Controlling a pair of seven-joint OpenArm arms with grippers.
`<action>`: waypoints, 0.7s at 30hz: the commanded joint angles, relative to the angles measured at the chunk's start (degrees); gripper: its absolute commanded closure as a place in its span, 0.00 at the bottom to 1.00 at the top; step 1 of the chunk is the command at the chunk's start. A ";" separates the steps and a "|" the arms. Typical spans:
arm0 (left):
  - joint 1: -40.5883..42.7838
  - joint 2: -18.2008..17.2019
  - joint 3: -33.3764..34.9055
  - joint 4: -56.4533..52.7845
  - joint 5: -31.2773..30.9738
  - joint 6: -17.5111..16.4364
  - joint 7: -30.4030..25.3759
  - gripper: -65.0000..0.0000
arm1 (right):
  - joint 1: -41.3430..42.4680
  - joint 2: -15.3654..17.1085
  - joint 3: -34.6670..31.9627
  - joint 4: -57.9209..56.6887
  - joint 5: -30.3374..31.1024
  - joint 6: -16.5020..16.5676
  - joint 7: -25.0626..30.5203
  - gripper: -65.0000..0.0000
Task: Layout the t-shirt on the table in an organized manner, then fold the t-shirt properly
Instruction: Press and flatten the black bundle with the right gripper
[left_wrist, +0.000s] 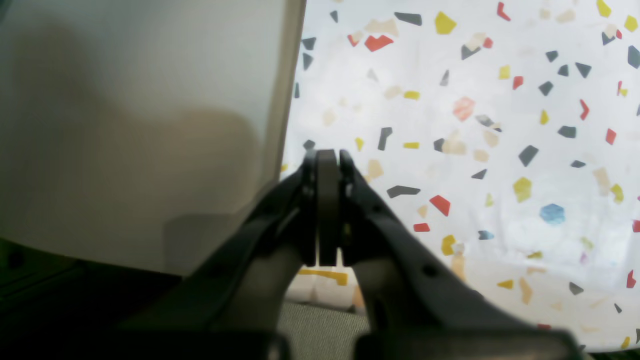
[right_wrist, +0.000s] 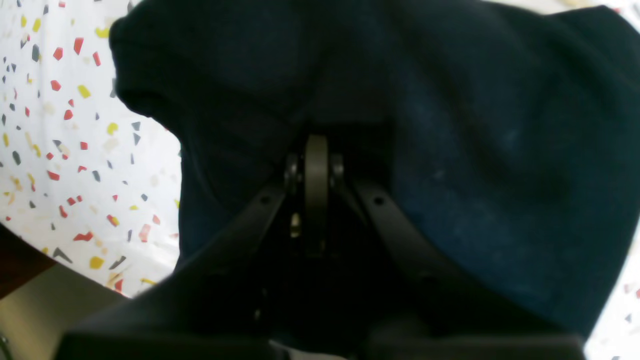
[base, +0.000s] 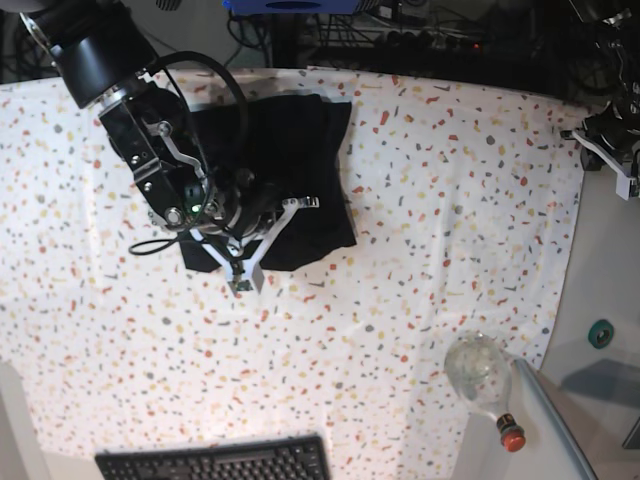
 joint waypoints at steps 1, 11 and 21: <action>-0.22 -1.34 -0.41 0.86 -0.62 -0.18 -0.95 1.00 | 0.97 -0.89 -2.33 0.59 0.72 0.44 0.78 1.00; 0.40 -1.43 5.92 1.65 -0.18 -0.18 -0.95 1.00 | 2.99 -1.69 -7.08 2.17 0.72 -0.62 0.43 1.00; 2.15 3.05 14.10 7.98 -0.27 -0.18 -0.95 1.00 | -4.13 2.36 -5.50 16.85 0.81 -4.92 -6.34 1.00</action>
